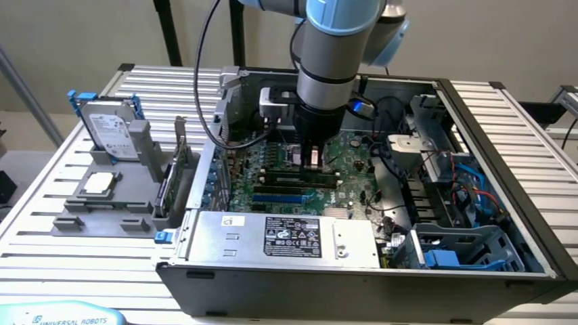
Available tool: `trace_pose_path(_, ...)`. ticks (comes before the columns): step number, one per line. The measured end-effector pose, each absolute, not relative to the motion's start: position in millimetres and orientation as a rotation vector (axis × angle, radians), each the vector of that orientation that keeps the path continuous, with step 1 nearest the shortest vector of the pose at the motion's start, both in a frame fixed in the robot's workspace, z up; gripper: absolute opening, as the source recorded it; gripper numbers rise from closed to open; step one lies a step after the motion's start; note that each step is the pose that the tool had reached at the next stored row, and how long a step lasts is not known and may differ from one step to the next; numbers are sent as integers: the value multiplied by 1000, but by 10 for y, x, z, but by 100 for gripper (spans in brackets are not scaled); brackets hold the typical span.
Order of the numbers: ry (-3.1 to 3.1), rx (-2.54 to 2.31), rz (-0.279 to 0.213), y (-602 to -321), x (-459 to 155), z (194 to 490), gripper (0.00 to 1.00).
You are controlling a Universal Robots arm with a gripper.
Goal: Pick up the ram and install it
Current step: 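Insert the ram into the slot, then press down the ram until it locks into place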
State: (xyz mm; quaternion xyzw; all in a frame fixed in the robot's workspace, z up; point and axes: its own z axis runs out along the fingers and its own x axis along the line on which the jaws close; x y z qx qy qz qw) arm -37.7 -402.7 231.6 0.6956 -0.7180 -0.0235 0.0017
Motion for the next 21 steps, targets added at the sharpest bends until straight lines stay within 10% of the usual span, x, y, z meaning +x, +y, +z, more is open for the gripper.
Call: trace_pose_path(21, -2253, 2184, -82, -4027, -376, 2443, 11)
